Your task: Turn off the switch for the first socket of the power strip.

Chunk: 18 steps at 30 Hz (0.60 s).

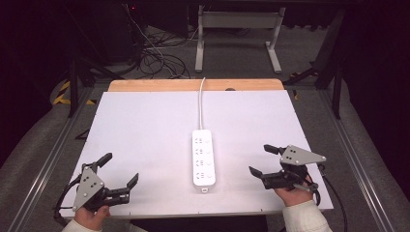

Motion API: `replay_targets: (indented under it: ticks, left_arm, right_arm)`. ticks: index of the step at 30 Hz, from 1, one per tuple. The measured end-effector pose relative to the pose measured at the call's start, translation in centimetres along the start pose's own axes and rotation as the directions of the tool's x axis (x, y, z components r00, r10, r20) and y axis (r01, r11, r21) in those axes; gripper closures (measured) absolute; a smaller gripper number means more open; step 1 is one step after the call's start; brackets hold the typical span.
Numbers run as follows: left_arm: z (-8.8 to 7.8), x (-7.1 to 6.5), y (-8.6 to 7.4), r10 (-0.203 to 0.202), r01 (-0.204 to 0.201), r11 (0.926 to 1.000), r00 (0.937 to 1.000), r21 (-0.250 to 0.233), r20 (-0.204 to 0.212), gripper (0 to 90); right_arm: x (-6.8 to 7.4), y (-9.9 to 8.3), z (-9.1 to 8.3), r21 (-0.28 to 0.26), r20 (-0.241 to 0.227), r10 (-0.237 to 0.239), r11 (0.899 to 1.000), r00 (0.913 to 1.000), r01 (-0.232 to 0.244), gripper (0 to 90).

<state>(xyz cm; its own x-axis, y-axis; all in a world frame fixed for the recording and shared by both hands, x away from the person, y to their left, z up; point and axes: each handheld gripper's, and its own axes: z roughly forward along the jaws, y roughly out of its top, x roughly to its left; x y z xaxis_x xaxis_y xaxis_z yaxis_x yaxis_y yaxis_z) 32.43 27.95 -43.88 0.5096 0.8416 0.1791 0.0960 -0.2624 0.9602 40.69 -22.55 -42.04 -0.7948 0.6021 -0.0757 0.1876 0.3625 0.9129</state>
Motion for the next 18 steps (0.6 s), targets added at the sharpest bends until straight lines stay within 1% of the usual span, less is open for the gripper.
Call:
replay_targets:
  ticks: [2,3,8,9,18]
  left_arm:
    - [0.0,0.0,0.0,-0.001,0.001,1.0,1.0,0.001,0.001,2.8]
    - [0.0,0.0,0.0,0.0,0.0,1.0,1.0,0.002,0.002,2.8]
    - [0.1,0.0,0.0,-0.004,0.004,1.0,1.0,0.007,0.003,2.8]
    - [0.0,0.0,0.0,-0.004,0.004,1.0,1.0,0.007,0.003,2.8]
    - [0.0,0.1,0.0,-0.002,0.002,1.0,1.0,0.009,0.003,2.8]
  right_arm:
    - [0.1,0.9,0.5,0.007,-0.016,-0.012,1.0,0.9998,0.012,13.8]
    - [0.1,0.9,0.5,0.007,-0.016,-0.012,1.0,0.9998,0.012,13.8]
    - [0.5,2.4,1.8,0.015,-0.047,-0.035,0.999,0.9983,0.036,14.0]
    - [0.5,2.4,1.8,0.015,-0.047,-0.035,0.999,0.9983,0.036,14.0]
    - [0.8,4.3,3.3,0.02,-0.071,-0.056,0.998,0.9959,0.058,15.1]
